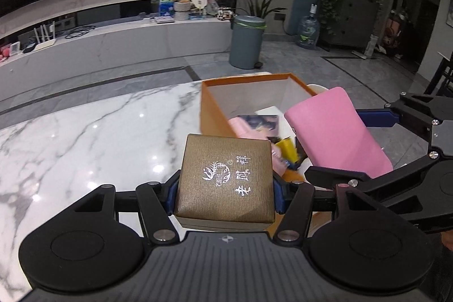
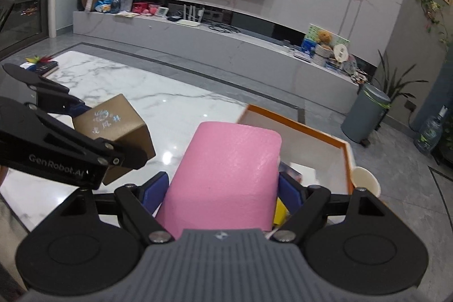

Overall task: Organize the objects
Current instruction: 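Carry the gold box and pink wallet over the orange box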

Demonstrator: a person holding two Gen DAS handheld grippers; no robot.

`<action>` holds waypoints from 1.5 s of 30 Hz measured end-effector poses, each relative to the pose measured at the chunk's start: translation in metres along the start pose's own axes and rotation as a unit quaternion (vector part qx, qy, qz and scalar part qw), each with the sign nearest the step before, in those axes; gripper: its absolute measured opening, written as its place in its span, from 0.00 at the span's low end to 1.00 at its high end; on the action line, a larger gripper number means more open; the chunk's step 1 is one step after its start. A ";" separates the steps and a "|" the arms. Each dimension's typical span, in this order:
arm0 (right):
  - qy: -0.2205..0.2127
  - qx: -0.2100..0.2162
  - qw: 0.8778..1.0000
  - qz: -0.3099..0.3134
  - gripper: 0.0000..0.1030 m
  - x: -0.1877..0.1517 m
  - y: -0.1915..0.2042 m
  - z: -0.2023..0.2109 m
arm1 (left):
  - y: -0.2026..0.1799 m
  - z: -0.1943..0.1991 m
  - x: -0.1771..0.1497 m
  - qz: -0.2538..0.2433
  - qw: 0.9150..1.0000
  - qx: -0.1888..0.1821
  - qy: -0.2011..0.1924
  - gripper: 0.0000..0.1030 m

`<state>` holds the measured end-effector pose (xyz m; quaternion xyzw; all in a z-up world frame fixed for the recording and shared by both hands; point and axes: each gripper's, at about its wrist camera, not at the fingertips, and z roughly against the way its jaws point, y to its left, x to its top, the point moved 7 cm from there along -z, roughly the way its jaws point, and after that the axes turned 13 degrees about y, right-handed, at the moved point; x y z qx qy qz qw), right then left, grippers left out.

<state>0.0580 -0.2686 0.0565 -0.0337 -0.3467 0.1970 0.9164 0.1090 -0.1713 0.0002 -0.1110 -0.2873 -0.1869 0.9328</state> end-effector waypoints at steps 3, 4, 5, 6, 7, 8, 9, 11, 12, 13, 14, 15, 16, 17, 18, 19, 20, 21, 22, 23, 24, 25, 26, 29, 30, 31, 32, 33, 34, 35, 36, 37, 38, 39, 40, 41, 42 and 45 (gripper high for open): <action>0.003 -0.010 1.000 -0.005 0.80 -0.002 -0.014 -0.003 | -0.009 -0.008 0.008 -0.006 1.000 -0.008 0.000 0.67; 0.004 -0.013 1.000 -0.006 0.80 -0.002 -0.019 -0.004 | -0.012 -0.010 0.010 -0.008 1.000 -0.011 0.000 0.66; 0.005 -0.016 1.000 -0.008 0.80 -0.002 -0.023 -0.004 | -0.015 -0.013 0.012 -0.010 1.000 -0.014 0.000 0.67; 0.004 -0.019 1.000 -0.010 0.80 -0.002 -0.029 -0.004 | -0.018 -0.015 0.014 -0.012 1.000 -0.017 0.000 0.67; 0.004 -0.022 1.000 -0.012 0.80 -0.002 -0.034 -0.004 | -0.022 -0.018 0.016 -0.015 1.000 -0.019 0.000 0.67; 0.004 -0.026 1.000 -0.014 0.80 -0.002 -0.039 -0.004 | -0.026 -0.019 0.017 -0.017 1.000 -0.021 0.001 0.67; 0.004 -0.030 0.999 -0.016 0.80 -0.001 -0.045 -0.004 | -0.028 -0.022 0.019 -0.018 1.000 -0.024 0.001 0.67; 0.005 -0.037 0.999 -0.022 0.80 -0.001 -0.057 -0.004 | -0.034 -0.027 0.021 -0.021 0.999 -0.028 0.002 0.66; 0.005 -0.040 0.999 -0.025 0.80 0.000 -0.062 -0.006 | -0.036 -0.029 0.023 -0.023 0.999 -0.030 0.002 0.67; 0.006 -0.042 0.999 -0.028 0.80 0.000 -0.068 -0.006 | -0.038 -0.031 0.025 -0.023 0.999 -0.030 0.002 0.66; 0.006 -0.044 0.999 -0.032 0.80 0.000 -0.072 -0.007 | -0.040 -0.032 0.027 -0.023 0.999 -0.031 0.002 0.66; 0.007 -0.046 0.998 -0.033 0.80 -0.001 -0.076 -0.008 | -0.042 -0.034 0.029 -0.024 0.999 -0.033 0.001 0.66; 0.008 -0.048 0.998 -0.034 0.80 -0.001 -0.079 -0.008 | -0.043 -0.036 0.030 -0.024 0.999 -0.036 0.001 0.66; 0.009 -0.051 0.998 -0.036 0.80 -0.001 -0.084 -0.009 | -0.045 -0.037 0.031 -0.026 0.999 -0.039 0.001 0.66; 0.010 -0.053 0.998 -0.039 0.80 -0.002 -0.087 -0.009 | -0.047 -0.038 0.032 -0.027 0.999 -0.041 0.001 0.67; 0.010 -0.055 0.998 -0.041 0.80 -0.002 -0.091 -0.010 | -0.049 -0.040 0.032 -0.030 0.999 -0.043 0.002 0.66; 0.011 -0.058 0.997 -0.043 0.80 -0.003 -0.095 -0.010 | -0.052 -0.042 0.033 -0.032 0.999 -0.044 0.003 0.67; 0.011 -0.060 0.997 -0.045 0.80 -0.003 -0.100 -0.010 | -0.054 -0.045 0.033 -0.032 0.998 -0.045 0.004 0.67; 0.012 -0.062 0.997 -0.047 0.80 -0.004 -0.103 -0.010 | -0.055 -0.047 0.033 -0.034 0.998 -0.047 0.006 0.67; 0.011 -0.064 0.997 -0.050 0.80 -0.003 -0.107 -0.010 | -0.057 -0.049 0.032 -0.035 0.998 -0.050 0.007 0.67; 0.011 -0.066 0.996 -0.053 0.80 -0.003 -0.110 -0.010 | -0.062 -0.052 0.033 -0.037 0.998 -0.053 0.008 0.67; 0.011 -0.068 0.996 -0.058 0.80 -0.003 -0.115 -0.010 | -0.066 -0.054 0.034 -0.039 0.998 -0.055 0.009 0.67; 0.011 -0.068 0.996 -0.062 0.80 -0.002 -0.120 -0.010 | -0.069 -0.057 0.034 -0.043 0.997 -0.058 0.010 0.67; 0.011 -0.070 0.995 -0.069 0.80 -0.001 -0.127 -0.011 | -0.078 -0.062 0.034 -0.051 0.996 -0.067 0.012 0.67; 0.011 -0.071 0.995 -0.070 0.80 0.001 -0.128 -0.012 | -0.080 -0.064 0.034 -0.054 0.996 -0.070 0.013 0.67; 0.012 -0.071 0.995 -0.070 0.80 0.001 -0.130 -0.013 | -0.083 -0.066 0.035 -0.058 0.996 -0.072 0.014 0.67; 0.012 -0.072 0.995 -0.070 0.80 0.002 -0.130 -0.014 | -0.088 -0.069 0.036 -0.062 0.995 -0.074 0.015 0.67; 0.012 -0.071 0.995 -0.070 0.80 0.002 -0.130 -0.014 | -0.092 -0.071 0.036 -0.066 0.995 -0.076 0.016 0.67; 0.013 -0.071 0.995 -0.070 0.80 0.003 -0.131 -0.015 | -0.095 -0.073 0.037 -0.070 0.994 -0.077 0.017 0.67; 0.013 -0.070 0.995 -0.071 0.80 0.003 -0.131 -0.016 | -0.098 -0.075 0.037 -0.075 0.994 -0.078 0.018 0.67; 0.014 -0.070 0.995 -0.071 0.80 0.004 -0.132 -0.018 | -0.101 -0.077 0.037 -0.079 0.994 -0.078 0.019 0.66; 0.015 -0.070 0.995 -0.073 0.80 0.004 -0.134 -0.020 | -0.104 -0.080 0.036 -0.082 0.993 -0.078 0.022 0.67; 0.016 -0.069 0.995 -0.074 0.80 0.004 -0.135 -0.021 | -0.106 -0.083 0.036 -0.085 0.993 -0.078 0.024 0.67; 0.016 -0.068 0.995 -0.075 0.80 0.003 -0.135 -0.021 | -0.108 -0.086 0.036 -0.087 0.993 -0.078 0.028 0.67; 0.016 -0.068 0.995 -0.076 0.80 0.003 -0.136 -0.023 | -0.111 -0.088 0.035 -0.089 0.992 -0.078 0.030 0.67; 0.017 -0.067 0.995 -0.077 0.80 0.003 -0.137 -0.024 | -0.112 -0.090 0.035 -0.091 0.992 -0.078 0.033 0.67; 0.017 -0.066 0.995 -0.078 0.80 0.003 -0.139 -0.025 | -0.114 -0.092 0.035 -0.093 0.992 -0.077 0.035 0.67; 0.019 -0.066 0.994 -0.080 0.80 0.003 -0.142 -0.029 | -0.117 -0.098 0.034 -0.099 0.992 -0.073 0.040 0.67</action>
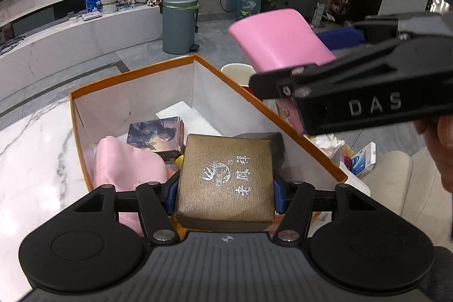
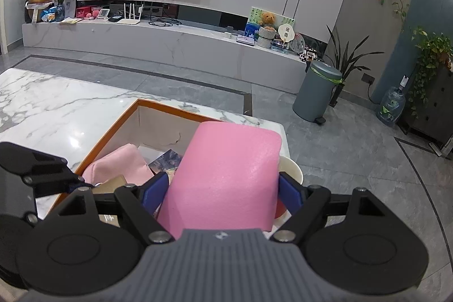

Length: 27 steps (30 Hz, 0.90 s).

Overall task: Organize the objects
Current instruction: 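Carry the gold box and pink wallet over the orange box, then lower both items into the orange box and open both tools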

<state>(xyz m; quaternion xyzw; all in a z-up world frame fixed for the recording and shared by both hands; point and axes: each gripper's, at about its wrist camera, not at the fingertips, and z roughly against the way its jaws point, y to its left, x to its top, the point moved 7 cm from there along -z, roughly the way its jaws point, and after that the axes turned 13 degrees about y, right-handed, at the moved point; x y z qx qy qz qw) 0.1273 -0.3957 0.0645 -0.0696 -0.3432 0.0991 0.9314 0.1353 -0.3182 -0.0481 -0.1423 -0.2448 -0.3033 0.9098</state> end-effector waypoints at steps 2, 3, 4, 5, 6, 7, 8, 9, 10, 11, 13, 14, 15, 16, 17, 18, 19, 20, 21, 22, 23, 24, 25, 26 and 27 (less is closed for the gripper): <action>0.001 0.001 1.000 -0.002 0.80 0.001 0.001 -0.002 | -0.001 -0.004 0.000 -0.002 1.000 0.001 0.005 0.67; 0.002 0.002 1.000 -0.003 0.80 0.002 0.000 -0.003 | -0.001 -0.006 -0.001 -0.003 1.000 0.001 0.008 0.67; 0.003 0.004 1.000 -0.004 0.80 0.003 -0.003 -0.006 | -0.002 -0.008 -0.001 -0.004 1.000 0.002 0.011 0.67; 0.004 0.006 1.000 -0.005 0.80 0.003 -0.003 -0.008 | -0.003 -0.010 -0.001 -0.006 1.000 0.003 0.013 0.67; 0.006 0.006 1.000 -0.006 0.80 0.004 -0.004 -0.010 | -0.003 -0.012 -0.002 -0.006 1.000 0.003 0.016 0.67; 0.008 0.007 1.000 -0.007 0.80 0.004 -0.004 -0.012 | -0.004 -0.013 -0.003 -0.008 1.000 0.003 0.018 0.67; 0.010 0.009 1.000 -0.009 0.80 0.004 -0.004 -0.014 | -0.004 -0.015 -0.003 -0.009 1.000 0.004 0.020 0.67; 0.011 0.011 1.000 -0.011 0.80 0.004 -0.005 -0.016 | -0.004 -0.017 -0.004 -0.010 1.000 0.005 0.023 0.67; 0.013 0.013 1.000 -0.013 0.80 0.005 -0.006 -0.018 | -0.003 -0.019 -0.005 -0.010 1.000 0.005 0.026 0.67; 0.014 0.015 1.000 -0.015 0.80 0.006 -0.006 -0.019 | -0.003 -0.021 -0.006 -0.010 1.000 0.004 0.029 0.67; 0.016 0.017 1.000 -0.017 0.80 0.007 -0.006 -0.022 | -0.003 -0.025 -0.007 -0.009 0.999 0.005 0.035 0.67; 0.017 0.018 1.000 -0.018 0.80 0.007 -0.006 -0.024 | -0.003 -0.028 -0.007 -0.009 0.999 0.004 0.039 0.67; 0.019 0.019 0.999 -0.018 0.80 0.008 -0.006 -0.026 | -0.003 -0.030 -0.007 -0.008 0.999 0.002 0.043 0.67; 0.021 0.021 0.999 -0.019 0.80 0.009 -0.006 -0.029 | -0.003 -0.032 -0.007 -0.009 0.999 0.003 0.046 0.67; 0.023 0.024 0.999 -0.019 0.80 0.009 -0.006 -0.032 | -0.002 -0.034 -0.008 -0.009 0.999 0.005 0.051 0.67; 0.026 0.028 0.999 -0.020 0.81 0.010 -0.006 -0.035 | -0.002 -0.037 -0.009 -0.008 0.998 0.009 0.058 0.67; 0.029 0.031 0.999 -0.020 0.81 0.011 -0.004 -0.039 | 0.000 -0.040 -0.009 -0.006 0.998 0.011 0.065 0.67; 0.033 0.036 0.999 -0.018 0.81 0.011 -0.003 -0.043 | 0.001 -0.043 -0.010 -0.005 0.998 0.011 0.069 0.67; 0.036 0.041 0.998 -0.017 0.81 0.013 -0.001 -0.047 | 0.002 -0.044 -0.011 -0.004 0.997 0.010 0.071 0.67; 0.039 0.046 0.998 -0.016 0.81 0.014 0.001 -0.052 | 0.002 -0.044 -0.010 0.000 0.997 0.005 0.071 0.67; 0.042 0.053 0.998 -0.014 0.81 0.015 0.004 -0.057 | 0.003 -0.044 -0.010 0.003 0.997 0.002 0.074 0.67; 0.046 0.060 0.997 -0.013 0.81 0.017 0.006 -0.063 | 0.004 -0.045 -0.010 0.007 0.997 -0.002 0.078 0.67; 0.050 0.067 0.996 -0.011 0.81 0.019 0.010 -0.069 | 0.005 -0.046 -0.010 0.008 0.996 -0.004 0.089 0.67; 0.056 0.076 0.995 -0.010 0.81 0.021 0.013 -0.078 | 0.005 -0.048 -0.011 0.003 0.995 -0.005 0.102 0.68; 0.061 0.084 0.995 -0.009 0.81 0.024 0.016 -0.086 | 0.005 -0.048 -0.011 0.002 0.995 -0.005 0.104 0.68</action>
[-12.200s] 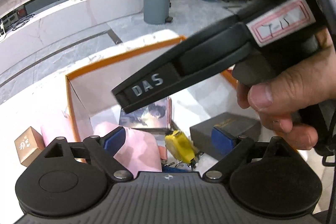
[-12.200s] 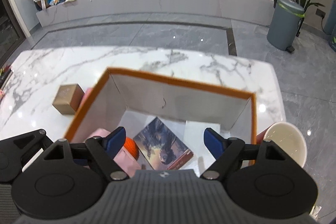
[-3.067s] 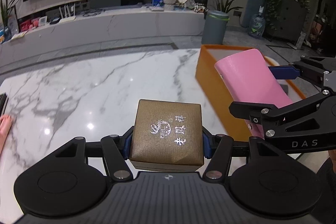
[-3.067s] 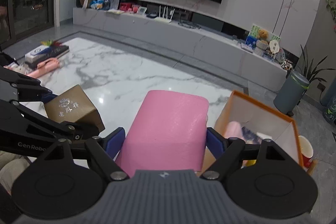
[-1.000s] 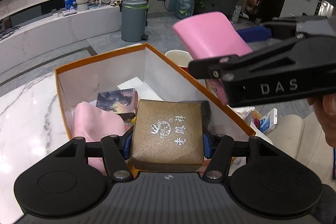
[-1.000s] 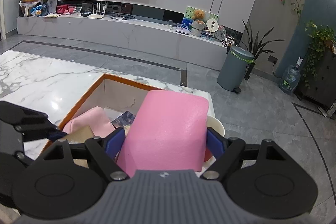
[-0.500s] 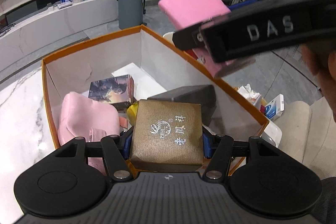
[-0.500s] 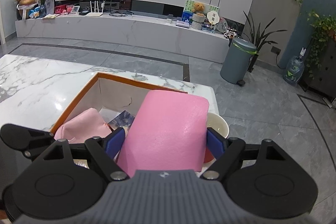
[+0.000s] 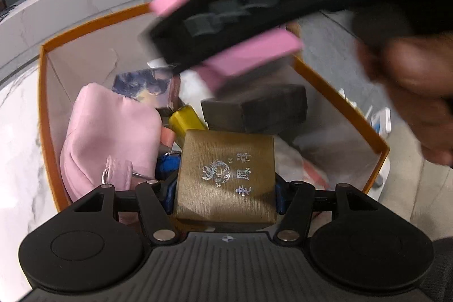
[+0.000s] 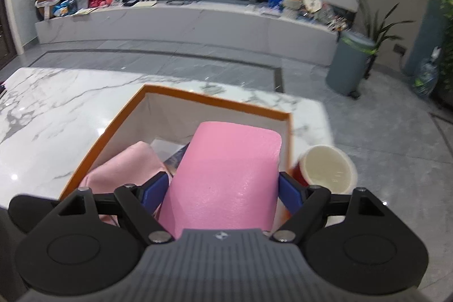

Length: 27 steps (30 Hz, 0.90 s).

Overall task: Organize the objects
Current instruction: 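Lower both items into the orange box and open both tools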

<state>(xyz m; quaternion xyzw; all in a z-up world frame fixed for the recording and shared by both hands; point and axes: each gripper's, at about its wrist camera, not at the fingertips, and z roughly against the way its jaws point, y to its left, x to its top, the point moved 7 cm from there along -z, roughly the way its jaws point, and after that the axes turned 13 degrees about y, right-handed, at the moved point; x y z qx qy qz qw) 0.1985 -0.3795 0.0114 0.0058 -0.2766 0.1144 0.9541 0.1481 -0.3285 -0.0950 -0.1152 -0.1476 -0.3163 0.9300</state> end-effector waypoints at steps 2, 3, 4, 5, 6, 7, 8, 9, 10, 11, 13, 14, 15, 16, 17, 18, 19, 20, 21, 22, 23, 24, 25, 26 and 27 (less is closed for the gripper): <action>0.012 0.001 1.000 0.003 0.81 0.007 0.003 -0.018 | 0.003 0.000 0.000 0.010 1.000 -0.006 0.004 0.72; 0.018 -0.003 1.000 0.007 0.81 0.010 0.003 -0.026 | 0.004 0.000 0.001 0.016 1.000 -0.010 0.006 0.72; 0.023 -0.007 1.000 0.013 0.81 0.013 0.004 -0.034 | 0.005 0.000 0.001 0.020 1.000 -0.012 0.007 0.73; 0.030 -0.011 0.999 0.019 0.81 0.015 0.005 -0.043 | 0.005 0.000 0.001 0.022 1.000 -0.014 0.008 0.75; 0.038 -0.014 0.999 0.026 0.81 0.018 0.005 -0.050 | 0.005 0.000 0.000 0.023 1.000 -0.015 0.009 0.75; 0.047 -0.017 0.998 0.033 0.81 0.019 0.006 -0.058 | 0.005 0.000 0.000 0.023 1.000 -0.015 0.009 0.77; 0.054 -0.022 0.998 0.038 0.81 0.020 0.005 -0.065 | 0.004 0.000 -0.001 0.020 1.000 -0.014 0.010 0.78; 0.060 -0.029 0.997 0.042 0.81 0.021 0.004 -0.071 | 0.004 0.001 -0.002 0.018 1.000 -0.013 0.010 0.79; 0.067 -0.034 0.996 0.044 0.81 0.022 0.002 -0.077 | 0.003 0.001 -0.003 0.017 1.000 -0.012 0.010 0.80; 0.074 -0.038 0.996 0.045 0.81 0.022 0.000 -0.082 | 0.003 0.001 -0.004 0.016 1.000 -0.013 0.009 0.81; 0.080 -0.043 0.995 0.044 0.81 0.022 -0.003 -0.090 | 0.003 0.002 -0.006 0.015 1.000 -0.019 0.010 0.84; 0.082 -0.043 0.995 0.045 0.81 0.021 -0.003 -0.093 | 0.003 0.003 -0.007 0.014 1.000 -0.020 0.010 0.85; 0.078 -0.045 0.994 0.054 0.82 0.021 -0.002 -0.093 | 0.003 0.003 -0.008 0.013 1.000 -0.020 0.010 0.86; 0.077 -0.047 0.994 0.058 0.82 0.021 -0.001 -0.094 | 0.002 0.003 -0.009 0.012 1.000 -0.018 0.011 0.86; 0.077 -0.049 0.994 0.057 0.82 0.021 -0.002 -0.095 | 0.000 0.003 -0.008 0.011 1.000 -0.017 0.011 0.87; 0.078 -0.049 0.994 0.056 0.85 0.022 -0.002 -0.096 | -0.001 0.003 -0.009 0.011 1.000 -0.016 0.010 0.87; 0.079 -0.050 0.994 0.057 0.87 0.023 0.000 -0.096 | -0.001 0.003 -0.010 0.010 1.000 -0.016 0.010 0.88; 0.079 -0.048 0.994 0.058 0.87 0.024 0.000 -0.096 | -0.002 0.004 -0.011 0.009 1.000 -0.015 0.009 0.88; 0.078 -0.049 0.994 0.056 0.88 0.024 0.000 -0.096 | -0.002 0.004 -0.012 0.008 1.000 -0.015 0.009 0.89; 0.077 -0.050 0.994 0.054 0.88 0.024 -0.001 -0.095 | -0.003 0.004 -0.014 0.005 1.000 -0.015 0.011 0.92; 0.075 -0.049 0.995 0.052 0.88 0.024 -0.001 -0.094 | -0.005 0.004 -0.015 0.000 1.000 -0.016 0.012 0.95; 0.074 -0.049 0.995 0.049 0.90 0.024 -0.001 -0.093 | -0.006 0.004 -0.016 -0.004 1.000 -0.016 0.014 0.97; 0.072 -0.048 0.995 0.046 0.91 0.024 -0.001 -0.091 | -0.008 0.004 -0.018 -0.007 1.000 -0.015 0.014 0.98; 0.070 -0.048 0.995 0.044 0.92 0.024 -0.002 -0.090 | -0.008 0.005 -0.019 -0.009 1.000 -0.013 0.013 0.98; 0.069 -0.047 0.996 0.041 0.92 0.023 -0.002 -0.088 | -0.009 0.006 -0.020 -0.007 1.000 -0.012 0.012 0.99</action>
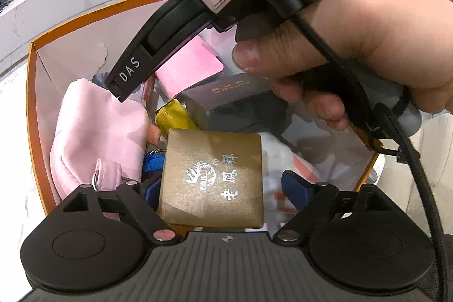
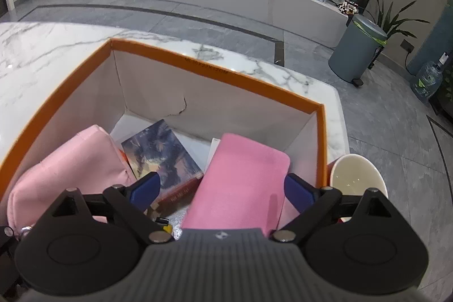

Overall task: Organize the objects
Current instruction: 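Lower both items into the orange box and open both tools, then withdraw both tools up from the filled orange box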

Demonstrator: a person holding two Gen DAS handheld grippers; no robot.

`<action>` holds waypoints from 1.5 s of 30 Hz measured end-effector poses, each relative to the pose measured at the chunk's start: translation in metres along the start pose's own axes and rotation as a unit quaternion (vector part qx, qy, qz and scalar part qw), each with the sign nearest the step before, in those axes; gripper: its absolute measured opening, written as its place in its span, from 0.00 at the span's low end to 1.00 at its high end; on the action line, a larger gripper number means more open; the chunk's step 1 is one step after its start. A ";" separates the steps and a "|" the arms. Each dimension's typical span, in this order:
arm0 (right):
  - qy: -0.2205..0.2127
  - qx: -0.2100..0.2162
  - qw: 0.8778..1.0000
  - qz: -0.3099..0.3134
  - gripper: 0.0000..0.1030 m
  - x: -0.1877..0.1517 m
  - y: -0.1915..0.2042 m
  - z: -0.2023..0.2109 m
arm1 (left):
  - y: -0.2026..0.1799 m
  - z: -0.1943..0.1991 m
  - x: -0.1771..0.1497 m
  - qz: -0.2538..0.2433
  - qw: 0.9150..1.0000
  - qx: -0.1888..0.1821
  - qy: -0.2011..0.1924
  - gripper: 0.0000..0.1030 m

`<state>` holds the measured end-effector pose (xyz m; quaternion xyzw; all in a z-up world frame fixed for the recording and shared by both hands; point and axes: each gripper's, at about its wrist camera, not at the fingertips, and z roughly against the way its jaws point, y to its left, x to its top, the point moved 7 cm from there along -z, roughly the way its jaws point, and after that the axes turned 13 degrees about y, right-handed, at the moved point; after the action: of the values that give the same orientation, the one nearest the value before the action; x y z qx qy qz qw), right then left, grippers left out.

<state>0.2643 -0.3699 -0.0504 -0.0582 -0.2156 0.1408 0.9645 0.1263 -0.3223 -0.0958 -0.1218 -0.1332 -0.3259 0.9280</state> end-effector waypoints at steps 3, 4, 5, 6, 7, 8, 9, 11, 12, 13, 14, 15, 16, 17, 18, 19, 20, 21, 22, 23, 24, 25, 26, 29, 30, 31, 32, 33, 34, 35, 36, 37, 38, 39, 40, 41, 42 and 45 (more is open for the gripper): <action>-0.004 0.007 1.000 -0.007 0.92 -0.002 -0.001 0.005 | 0.001 0.003 -0.004 0.007 1.000 -0.004 0.000 1.00; -0.005 0.006 1.000 -0.009 0.92 -0.003 -0.002 0.008 | 0.001 0.004 -0.006 0.011 1.000 -0.006 0.001 1.00; -0.006 0.004 1.000 -0.010 0.92 -0.003 -0.002 0.010 | 0.001 0.005 -0.007 0.013 1.000 -0.011 0.003 1.00; -0.008 0.002 1.000 -0.012 0.92 -0.004 -0.003 0.012 | 0.002 0.007 -0.009 0.017 1.000 -0.018 0.004 1.00; -0.009 0.001 1.000 -0.014 0.92 -0.004 -0.004 0.016 | 0.002 0.009 -0.010 0.020 0.999 -0.026 0.004 1.00; -0.012 0.001 1.000 -0.019 0.92 -0.004 -0.006 0.019 | 0.002 0.012 -0.012 0.021 0.999 -0.032 0.002 1.00; -0.015 0.003 1.000 -0.024 0.92 -0.004 -0.008 0.023 | 0.003 0.016 -0.013 0.022 0.999 -0.038 -0.001 1.00; -0.021 0.012 0.999 -0.036 0.92 -0.005 -0.011 0.031 | 0.008 0.025 -0.012 0.025 0.998 -0.053 -0.012 1.00; -0.024 0.016 0.999 -0.042 0.92 -0.005 -0.013 0.034 | 0.010 0.029 -0.010 0.029 0.998 -0.059 -0.018 1.00; -0.027 0.018 0.998 -0.046 0.92 -0.006 -0.014 0.039 | 0.012 0.035 -0.009 0.033 0.997 -0.063 -0.025 1.00; -0.030 0.019 0.998 -0.048 0.92 -0.006 -0.015 0.043 | 0.012 0.038 0.006 0.036 0.996 -0.068 -0.034 1.00; -0.034 0.020 0.998 -0.050 0.92 -0.007 -0.014 0.047 | 0.013 0.043 0.006 0.039 0.996 -0.071 -0.042 1.00; -0.038 0.020 0.998 -0.054 0.92 -0.008 -0.015 0.052 | 0.012 0.047 0.007 0.042 0.995 -0.073 -0.049 1.00; -0.041 0.021 0.997 -0.058 0.92 -0.010 -0.016 0.056 | 0.006 0.049 0.009 0.043 0.995 -0.074 -0.055 1.00; -0.044 0.024 0.997 -0.063 0.92 -0.011 -0.017 0.061 | 0.011 0.051 0.014 0.044 0.994 -0.075 -0.061 1.00; -0.048 0.028 0.996 -0.068 0.92 -0.011 -0.018 0.066 | 0.013 0.054 0.016 0.044 0.994 -0.074 -0.066 1.00; -0.051 0.032 0.995 -0.073 0.92 -0.012 -0.019 0.071 | 0.013 0.058 0.016 0.043 0.994 -0.072 -0.070 1.00; -0.054 0.035 0.995 -0.078 0.92 -0.013 -0.020 0.077 | 0.015 0.061 0.016 0.042 0.994 -0.069 -0.073 1.00; -0.058 0.038 0.994 -0.083 0.92 -0.014 -0.020 0.082 | 0.014 0.069 0.019 0.041 0.994 -0.068 -0.077 1.00; -0.061 0.039 0.994 -0.087 0.92 -0.015 -0.021 0.087 | 0.014 0.072 0.018 0.039 0.994 -0.066 -0.081 1.00; -0.064 0.041 0.993 -0.090 0.92 -0.017 -0.022 0.093 | 0.015 0.073 0.019 0.038 0.994 -0.065 -0.084 1.00; -0.069 0.043 0.992 -0.093 0.92 -0.018 -0.021 0.098 | 0.016 0.074 0.019 0.038 0.993 -0.064 -0.088 1.00; -0.074 0.045 0.992 -0.096 0.92 -0.020 -0.021 0.104 | 0.017 0.075 0.019 0.037 0.993 -0.062 -0.092 1.00; -0.092 0.052 0.988 -0.110 0.92 -0.024 -0.020 0.121 | 0.017 0.083 0.016 0.035 0.993 -0.056 -0.102 1.00; -0.097 0.054 0.987 -0.114 0.92 -0.026 -0.020 0.126 | 0.017 0.084 0.015 0.033 0.993 -0.052 -0.105 1.00; -0.105 0.055 0.986 -0.120 0.92 -0.028 -0.021 0.132 | 0.018 0.084 0.015 0.030 0.992 -0.046 -0.109 1.00; -0.112 0.056 0.984 -0.126 0.92 -0.030 -0.021 0.138 | 0.018 0.085 0.014 0.028 0.993 -0.040 -0.112 1.00; -0.119 0.056 0.983 -0.132 0.92 -0.033 -0.022 0.144 | 0.019 0.086 0.013 0.027 0.993 -0.033 -0.114 1.00; -0.126 0.057 0.981 -0.138 0.92 -0.036 -0.024 0.150 | 0.021 0.085 0.013 0.026 0.992 -0.030 -0.117 1.00; -0.134 0.057 0.979 -0.145 0.92 -0.040 -0.025 0.156 | 0.023 0.085 0.013 0.027 0.992 -0.028 -0.118 1.00; -0.143 0.055 0.976 -0.153 0.92 -0.044 -0.026 0.161 | 0.025 0.087 0.012 0.029 0.992 -0.029 -0.120 1.00; -0.151 0.053 0.974 -0.161 0.92 -0.048 -0.027 0.166 | 0.027 0.089 0.010 0.032 0.991 -0.030 -0.124 1.00; -0.160 0.050 0.971 -0.170 0.93 -0.053 -0.028 0.170 | 0.029 0.090 0.009 0.037 0.990 -0.030 -0.129 1.00; -0.167 0.047 0.969 -0.177 0.93 -0.059 -0.029 0.173 | 0.032 0.092 0.008 0.040 0.990 -0.029 -0.135 1.00; -0.173 0.046 0.966 -0.184 0.93 -0.065 -0.029 0.174 | 0.034 0.094 0.006 0.043 0.989 -0.029 -0.142 1.00; -0.178 0.045 0.965 -0.188 0.93 -0.070 -0.029 0.176 | 0.036 0.095 0.004 0.046 0.988 -0.029 -0.146 1.00; -0.181 0.044 0.964 -0.191 0.93 -0.074 -0.029 0.176 | 0.037 0.096 0.001 0.049 0.987 -0.029 -0.149 1.00; -0.187 0.031 0.960 -0.205 0.93 -0.092 -0.027 0.171 | 0.042 0.097 -0.006 0.055 0.986 -0.034 -0.156 1.00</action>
<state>0.1178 -0.4143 0.0715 0.0446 -0.3951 -0.0444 0.9165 0.1325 -0.2565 -0.0132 -0.2092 -0.2579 -0.2557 0.9079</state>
